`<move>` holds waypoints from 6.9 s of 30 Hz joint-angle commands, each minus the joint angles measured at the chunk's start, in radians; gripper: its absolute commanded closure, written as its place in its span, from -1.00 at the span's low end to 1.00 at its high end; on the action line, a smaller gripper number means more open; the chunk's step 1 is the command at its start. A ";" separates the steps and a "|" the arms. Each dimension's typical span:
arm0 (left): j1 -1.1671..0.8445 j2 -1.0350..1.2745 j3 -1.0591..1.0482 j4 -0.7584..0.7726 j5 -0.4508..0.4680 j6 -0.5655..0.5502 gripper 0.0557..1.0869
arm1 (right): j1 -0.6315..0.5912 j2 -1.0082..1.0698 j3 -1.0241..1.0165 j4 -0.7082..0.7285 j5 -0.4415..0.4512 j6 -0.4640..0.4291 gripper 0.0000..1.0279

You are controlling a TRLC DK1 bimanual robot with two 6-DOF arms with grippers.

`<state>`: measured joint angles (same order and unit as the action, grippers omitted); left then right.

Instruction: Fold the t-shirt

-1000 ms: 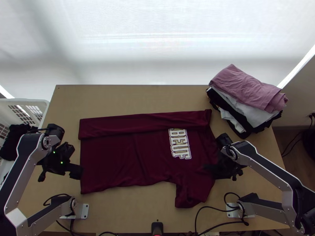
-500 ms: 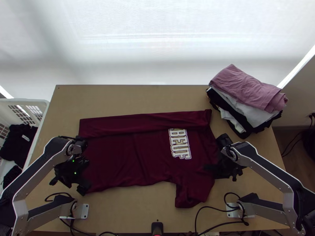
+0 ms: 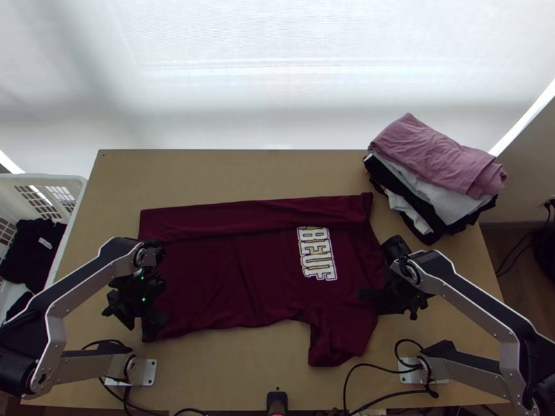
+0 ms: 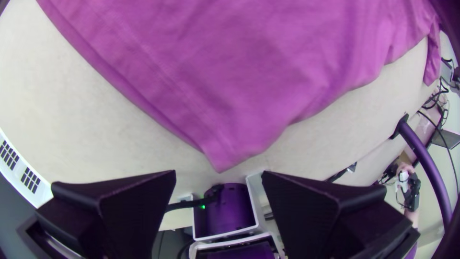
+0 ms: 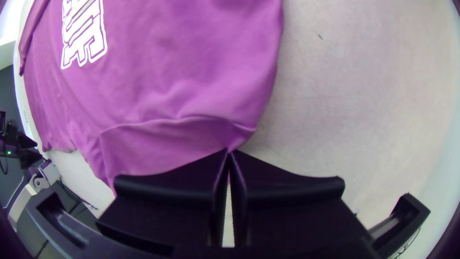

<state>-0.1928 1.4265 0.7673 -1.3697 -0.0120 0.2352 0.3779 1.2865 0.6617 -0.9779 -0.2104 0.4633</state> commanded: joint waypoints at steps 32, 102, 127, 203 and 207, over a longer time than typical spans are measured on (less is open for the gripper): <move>-0.014 0.130 -0.034 0.038 -0.006 -0.014 0.92 | -0.014 -0.050 0.026 -0.015 -0.003 -0.005 0.94; 0.311 0.473 0.983 -0.066 0.099 -0.083 0.92 | -0.157 0.570 1.066 -0.067 0.105 -0.180 0.94; 0.365 0.759 1.208 -0.006 0.159 -0.211 0.92 | -0.128 0.810 1.253 0.007 0.227 -0.183 0.88; 0.447 0.302 0.279 0.681 0.535 -0.251 0.92 | -0.209 0.419 1.624 -0.128 -0.173 0.158 -0.91; 0.559 0.305 0.299 0.666 0.535 -0.192 0.92 | -0.215 0.412 1.619 -0.131 -0.173 0.155 -0.91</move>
<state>0.2924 1.7508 1.0672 -0.6899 0.5304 -0.0006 0.1719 1.7260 2.2601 -1.1019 -0.3752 0.5987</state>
